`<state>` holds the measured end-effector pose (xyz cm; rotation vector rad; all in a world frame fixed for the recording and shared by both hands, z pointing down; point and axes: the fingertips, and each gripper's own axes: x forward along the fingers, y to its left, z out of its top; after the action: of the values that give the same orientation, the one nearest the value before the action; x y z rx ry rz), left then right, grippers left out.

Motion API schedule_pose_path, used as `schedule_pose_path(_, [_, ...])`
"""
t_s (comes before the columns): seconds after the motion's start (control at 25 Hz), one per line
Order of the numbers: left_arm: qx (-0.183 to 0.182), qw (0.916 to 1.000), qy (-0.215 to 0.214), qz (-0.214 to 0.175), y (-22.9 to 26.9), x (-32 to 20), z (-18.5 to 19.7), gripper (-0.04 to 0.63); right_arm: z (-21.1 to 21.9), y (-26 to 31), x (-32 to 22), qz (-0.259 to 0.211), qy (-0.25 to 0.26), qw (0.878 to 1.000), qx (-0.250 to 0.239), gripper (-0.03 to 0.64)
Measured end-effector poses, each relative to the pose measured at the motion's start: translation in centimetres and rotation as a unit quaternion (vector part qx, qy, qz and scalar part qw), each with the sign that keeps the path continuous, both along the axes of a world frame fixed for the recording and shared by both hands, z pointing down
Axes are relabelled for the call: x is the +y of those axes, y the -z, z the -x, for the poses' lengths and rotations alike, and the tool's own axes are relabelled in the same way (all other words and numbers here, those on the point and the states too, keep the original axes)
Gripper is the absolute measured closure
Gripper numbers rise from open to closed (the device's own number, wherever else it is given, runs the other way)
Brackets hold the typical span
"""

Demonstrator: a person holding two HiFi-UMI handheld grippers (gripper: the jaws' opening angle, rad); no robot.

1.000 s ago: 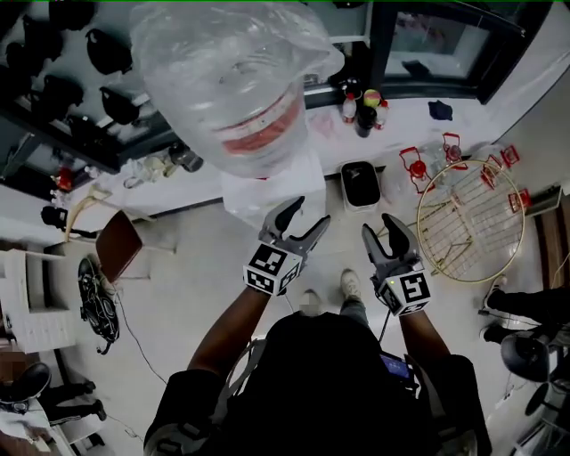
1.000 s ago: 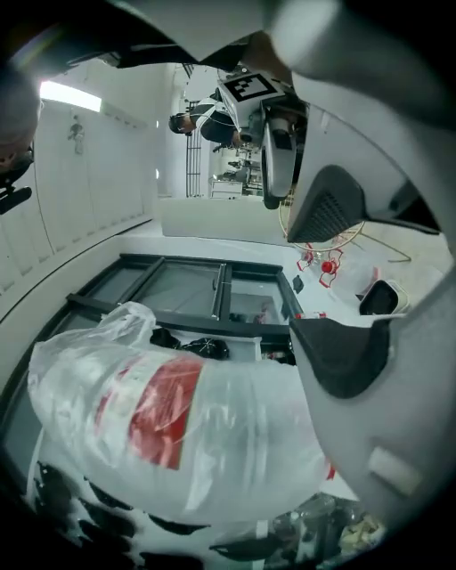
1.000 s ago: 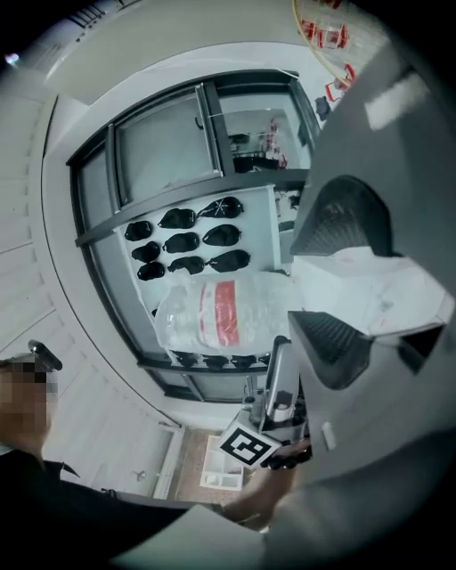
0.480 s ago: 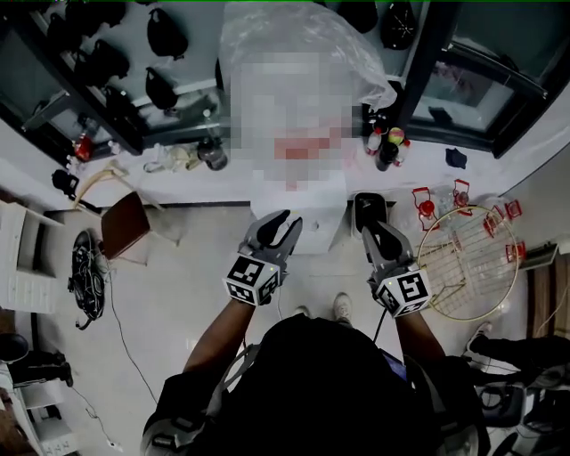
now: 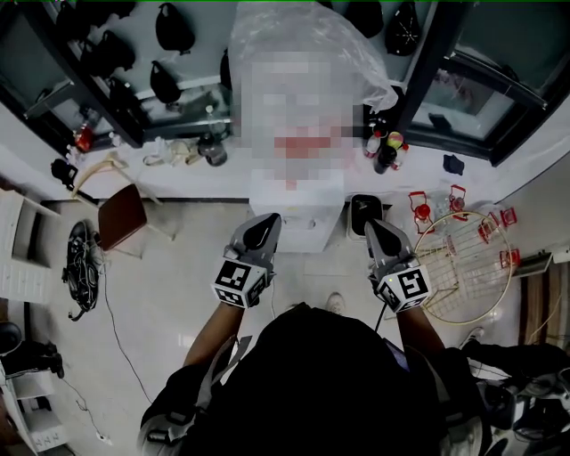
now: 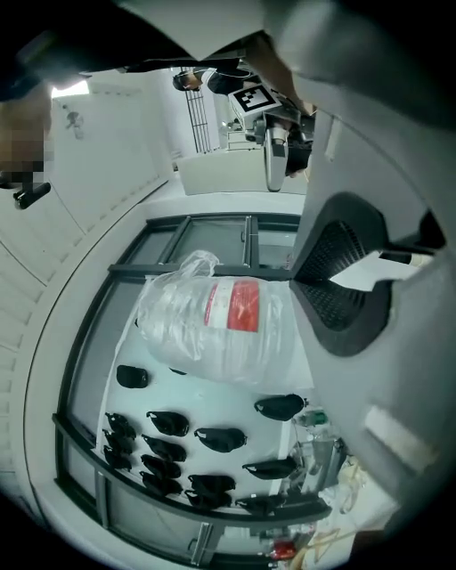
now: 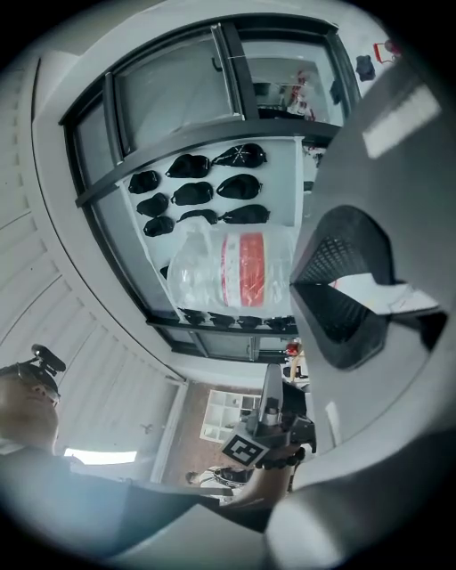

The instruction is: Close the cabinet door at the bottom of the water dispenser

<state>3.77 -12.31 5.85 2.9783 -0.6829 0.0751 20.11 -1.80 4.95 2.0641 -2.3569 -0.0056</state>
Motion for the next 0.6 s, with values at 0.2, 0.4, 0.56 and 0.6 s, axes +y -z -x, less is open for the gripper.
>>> schedule_pose_path(0.2, [0.016,0.9996,0.021,-0.007,0.6,-0.4,0.2,0.589,-1.0,-0.4,-0.3,-0.001,0.005,1.000,0.009,0.612])
schedule_pose_path(0.4, [0.016,0.9995,0.027,0.001,0.2,0.0,-0.5,0.589,-1.3,-1.0,-0.7,0.003,0.018,1.000,0.003,0.612])
schedule_pose_path(0.56, [0.011,0.9994,0.028,0.015,-0.6,0.2,-1.5,0.589,-1.8,-1.1,-1.1,0.000,0.024,1.000,-0.004,0.612])
schedule_pose_path(0.6, [0.008,0.9994,0.029,0.019,-0.8,0.3,-1.7,0.589,-2.0,-1.2,-1.1,0.003,0.024,1.000,-0.008,0.612])
